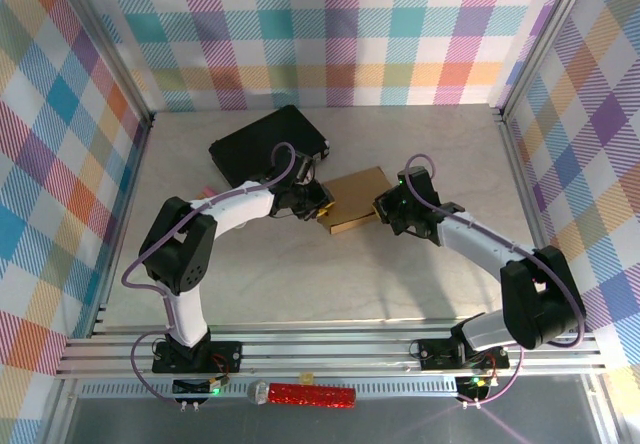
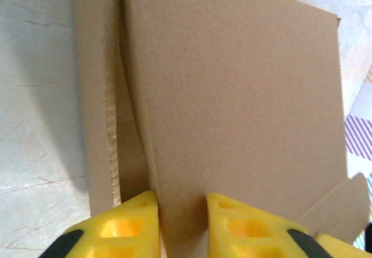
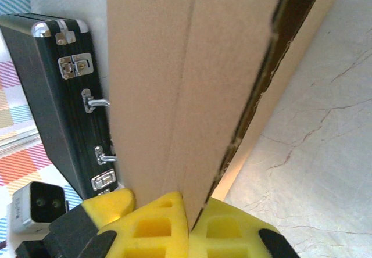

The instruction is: Fold the paper box

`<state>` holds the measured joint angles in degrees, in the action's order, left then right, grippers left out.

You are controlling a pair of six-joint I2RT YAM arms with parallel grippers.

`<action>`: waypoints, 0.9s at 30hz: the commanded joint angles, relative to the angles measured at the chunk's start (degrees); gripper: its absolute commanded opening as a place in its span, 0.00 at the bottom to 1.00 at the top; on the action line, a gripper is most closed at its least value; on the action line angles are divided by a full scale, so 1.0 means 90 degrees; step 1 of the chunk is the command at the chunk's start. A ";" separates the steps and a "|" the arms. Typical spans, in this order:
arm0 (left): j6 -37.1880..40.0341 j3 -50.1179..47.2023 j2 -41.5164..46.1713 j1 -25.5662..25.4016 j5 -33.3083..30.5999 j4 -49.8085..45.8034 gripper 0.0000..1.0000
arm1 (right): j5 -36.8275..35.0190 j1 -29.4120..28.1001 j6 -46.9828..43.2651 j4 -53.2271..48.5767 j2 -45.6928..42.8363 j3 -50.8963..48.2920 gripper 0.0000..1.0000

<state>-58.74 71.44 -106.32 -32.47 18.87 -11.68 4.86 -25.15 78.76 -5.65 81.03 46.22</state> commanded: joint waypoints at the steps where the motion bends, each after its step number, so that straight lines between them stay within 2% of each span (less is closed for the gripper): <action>1: 0.0009 -0.0057 0.0096 0.0039 0.0145 0.0120 0.19 | 0.0235 -0.0018 -0.0185 -0.0475 0.0158 0.0125 0.00; 3: 0.0190 -0.0003 0.0226 0.0043 0.0021 -0.0222 0.26 | 0.0265 0.0037 -0.0253 -0.0544 0.0200 0.0090 0.00; 5: 0.0462 0.0112 0.0476 0.0061 -0.0310 -0.0932 0.38 | 0.0297 0.0124 -0.0326 -0.0573 0.0215 -0.0001 0.00; 8: 0.0791 0.0152 0.0890 0.0152 -0.0740 -0.1541 0.46 | 0.0348 0.0213 -0.0475 -0.0599 0.0280 -0.0129 0.00; 14: 0.1132 0.0104 0.1104 0.0500 -0.0581 -0.1796 0.47 | 0.0453 0.0260 -0.0599 -0.0390 0.0591 -0.0244 0.00; 19: 0.1291 0.0447 0.0566 0.0522 -0.0146 -0.1720 0.46 | 0.0478 0.0277 -0.0757 -0.0425 0.0884 -0.0135 0.00; 27: 0.1299 0.0719 0.0059 0.0498 -0.0261 -0.1777 0.45 | 0.0773 0.0350 -0.0808 -0.0591 0.1649 -0.0081 0.00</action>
<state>-48.12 75.72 -105.30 -27.70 15.99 -25.63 11.29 -22.06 72.97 -4.08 91.15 46.52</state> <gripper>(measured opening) 0.451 0.044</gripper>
